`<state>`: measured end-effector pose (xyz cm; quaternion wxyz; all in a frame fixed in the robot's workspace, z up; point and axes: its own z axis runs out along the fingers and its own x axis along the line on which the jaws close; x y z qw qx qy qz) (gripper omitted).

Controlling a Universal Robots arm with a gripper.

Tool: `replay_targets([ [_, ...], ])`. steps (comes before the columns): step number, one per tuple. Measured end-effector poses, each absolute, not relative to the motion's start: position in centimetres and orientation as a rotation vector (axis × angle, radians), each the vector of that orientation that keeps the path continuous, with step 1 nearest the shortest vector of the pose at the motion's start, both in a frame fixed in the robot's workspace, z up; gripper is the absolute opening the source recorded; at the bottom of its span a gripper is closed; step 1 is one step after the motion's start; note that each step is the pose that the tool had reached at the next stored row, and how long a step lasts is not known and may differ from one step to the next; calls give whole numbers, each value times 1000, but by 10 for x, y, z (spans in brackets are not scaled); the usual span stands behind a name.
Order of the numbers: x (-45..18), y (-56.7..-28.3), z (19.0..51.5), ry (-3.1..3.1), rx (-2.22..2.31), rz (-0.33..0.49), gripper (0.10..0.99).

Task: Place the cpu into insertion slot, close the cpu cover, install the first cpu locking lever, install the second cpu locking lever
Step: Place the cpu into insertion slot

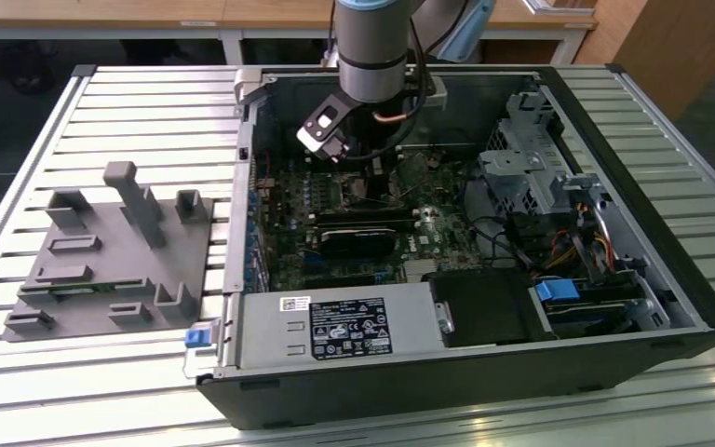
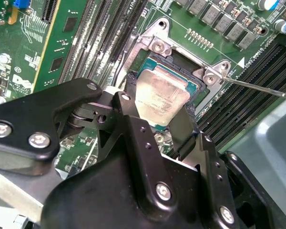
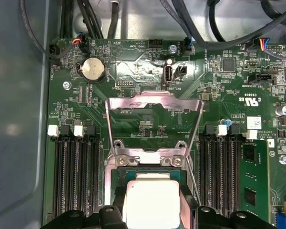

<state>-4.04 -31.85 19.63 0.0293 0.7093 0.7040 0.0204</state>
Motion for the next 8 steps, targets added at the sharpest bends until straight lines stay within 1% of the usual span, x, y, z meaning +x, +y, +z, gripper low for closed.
replay_targets([
  [8, -40, -318, 196, 2171, 2188, 63, 525],
])
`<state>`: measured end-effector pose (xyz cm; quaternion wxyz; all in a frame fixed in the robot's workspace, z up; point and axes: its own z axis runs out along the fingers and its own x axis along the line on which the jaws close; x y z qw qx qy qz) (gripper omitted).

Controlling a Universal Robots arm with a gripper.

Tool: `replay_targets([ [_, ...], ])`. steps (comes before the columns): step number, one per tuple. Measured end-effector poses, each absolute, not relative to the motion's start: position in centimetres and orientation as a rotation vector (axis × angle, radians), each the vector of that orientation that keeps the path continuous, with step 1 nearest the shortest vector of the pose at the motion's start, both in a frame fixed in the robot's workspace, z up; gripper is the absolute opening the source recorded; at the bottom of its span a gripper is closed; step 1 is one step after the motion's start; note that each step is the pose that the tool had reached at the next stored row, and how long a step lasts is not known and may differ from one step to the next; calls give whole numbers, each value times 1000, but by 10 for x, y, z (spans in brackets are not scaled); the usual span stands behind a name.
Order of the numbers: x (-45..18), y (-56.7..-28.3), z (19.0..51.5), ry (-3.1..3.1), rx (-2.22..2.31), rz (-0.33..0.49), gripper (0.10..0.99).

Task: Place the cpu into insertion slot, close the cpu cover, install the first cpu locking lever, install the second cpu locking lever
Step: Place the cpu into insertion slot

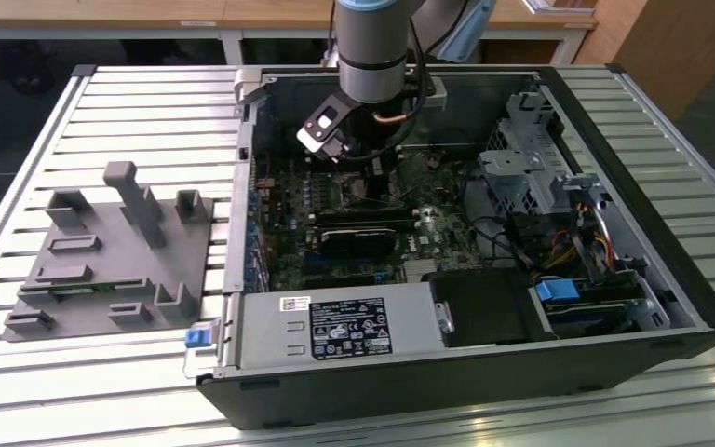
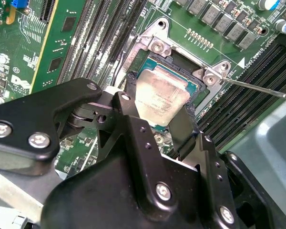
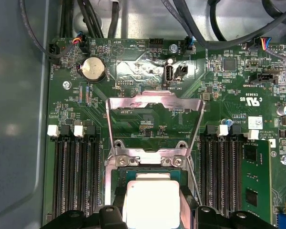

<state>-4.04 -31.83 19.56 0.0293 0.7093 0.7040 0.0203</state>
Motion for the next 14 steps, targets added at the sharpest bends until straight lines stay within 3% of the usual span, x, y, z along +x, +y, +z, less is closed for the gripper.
replay_targets([
  [5, -40, -318, 195, 2171, 2188, 63, 537],
  [6, -40, -318, 195, 2171, 2188, 63, 600],
  [14, -40, -315, 195, 2171, 2188, 63, 600],
])
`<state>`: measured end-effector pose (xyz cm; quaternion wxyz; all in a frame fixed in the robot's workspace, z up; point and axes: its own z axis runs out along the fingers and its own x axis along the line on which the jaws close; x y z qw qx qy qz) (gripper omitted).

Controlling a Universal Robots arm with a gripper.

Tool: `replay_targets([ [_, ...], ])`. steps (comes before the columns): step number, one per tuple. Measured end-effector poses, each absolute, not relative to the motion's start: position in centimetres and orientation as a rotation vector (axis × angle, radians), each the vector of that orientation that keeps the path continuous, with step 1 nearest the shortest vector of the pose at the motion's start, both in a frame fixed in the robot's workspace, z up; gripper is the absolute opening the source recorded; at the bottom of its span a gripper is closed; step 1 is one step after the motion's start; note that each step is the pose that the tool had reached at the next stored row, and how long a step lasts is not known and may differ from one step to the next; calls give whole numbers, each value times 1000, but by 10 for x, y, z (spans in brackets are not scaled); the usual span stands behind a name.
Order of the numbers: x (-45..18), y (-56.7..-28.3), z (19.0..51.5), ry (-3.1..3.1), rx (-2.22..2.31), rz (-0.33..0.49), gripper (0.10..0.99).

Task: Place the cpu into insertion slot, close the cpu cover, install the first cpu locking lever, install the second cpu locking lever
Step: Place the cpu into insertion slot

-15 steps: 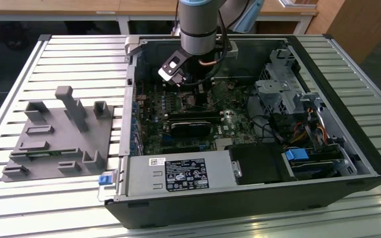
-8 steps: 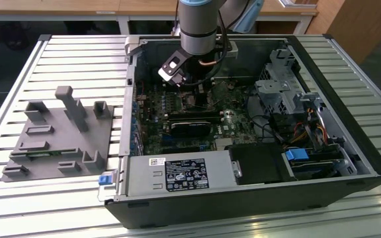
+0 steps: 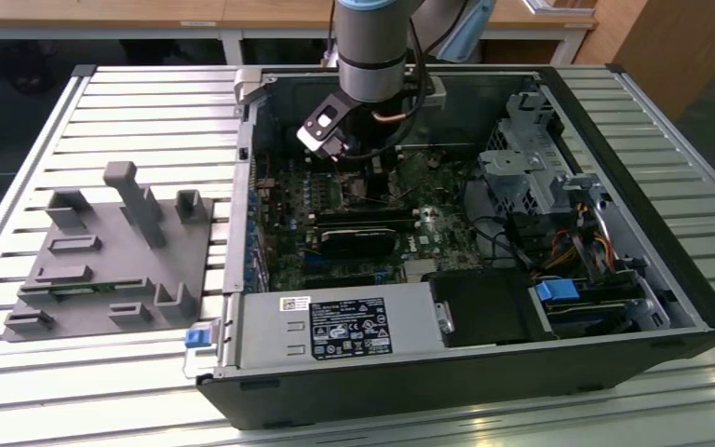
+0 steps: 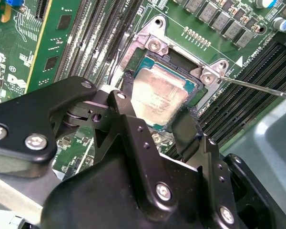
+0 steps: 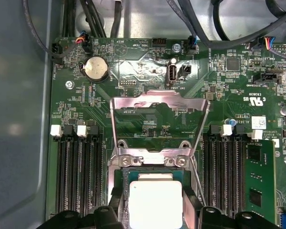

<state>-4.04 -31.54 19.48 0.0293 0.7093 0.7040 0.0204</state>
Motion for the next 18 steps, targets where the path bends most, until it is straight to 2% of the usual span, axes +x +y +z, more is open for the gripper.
replay_targets([
  [18, -40, -314, 206, 2172, 2189, 63, 600],
])
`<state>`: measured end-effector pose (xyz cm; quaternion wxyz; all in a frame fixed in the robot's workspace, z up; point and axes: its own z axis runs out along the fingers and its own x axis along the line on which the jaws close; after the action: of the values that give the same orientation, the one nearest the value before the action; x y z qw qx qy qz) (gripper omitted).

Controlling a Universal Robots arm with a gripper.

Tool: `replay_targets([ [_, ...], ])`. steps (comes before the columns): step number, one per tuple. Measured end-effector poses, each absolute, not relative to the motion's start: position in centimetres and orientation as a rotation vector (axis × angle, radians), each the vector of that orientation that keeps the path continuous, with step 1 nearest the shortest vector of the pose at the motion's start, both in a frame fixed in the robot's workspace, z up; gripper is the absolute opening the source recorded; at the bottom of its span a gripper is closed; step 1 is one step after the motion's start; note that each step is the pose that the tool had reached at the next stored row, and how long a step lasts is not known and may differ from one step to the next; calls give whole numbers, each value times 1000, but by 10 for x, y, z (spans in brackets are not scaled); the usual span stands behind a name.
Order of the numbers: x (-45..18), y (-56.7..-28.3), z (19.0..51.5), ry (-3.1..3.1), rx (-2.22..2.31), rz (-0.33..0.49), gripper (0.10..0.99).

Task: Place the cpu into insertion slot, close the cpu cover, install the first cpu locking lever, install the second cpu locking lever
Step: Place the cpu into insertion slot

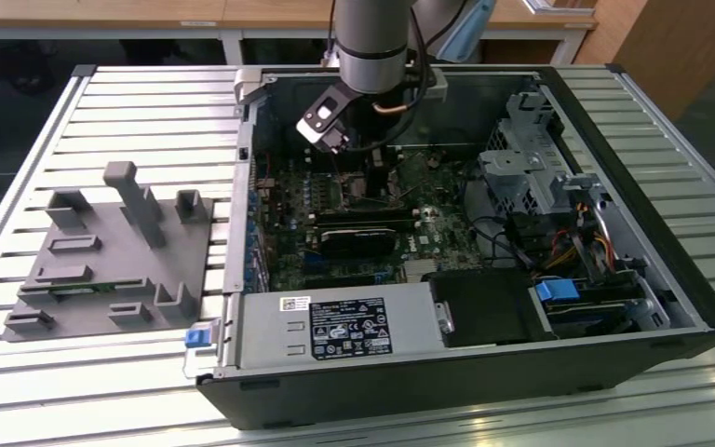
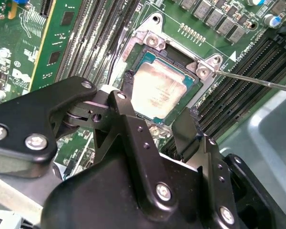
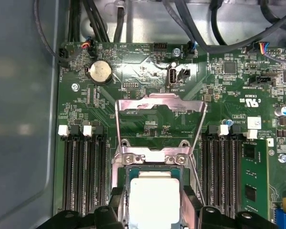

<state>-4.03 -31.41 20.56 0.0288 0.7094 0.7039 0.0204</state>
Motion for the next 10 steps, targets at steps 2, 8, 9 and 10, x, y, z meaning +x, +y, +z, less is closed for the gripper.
replay_targets([
  [2, -40, -315, 206, 2172, 2189, 63, 588],
  [8, -40, -316, 208, 2173, 2190, 61, 349],
  [9, -40, -316, 208, 2173, 2190, 61, 290],
  [10, -40, -316, 208, 2173, 2190, 61, 290],
])
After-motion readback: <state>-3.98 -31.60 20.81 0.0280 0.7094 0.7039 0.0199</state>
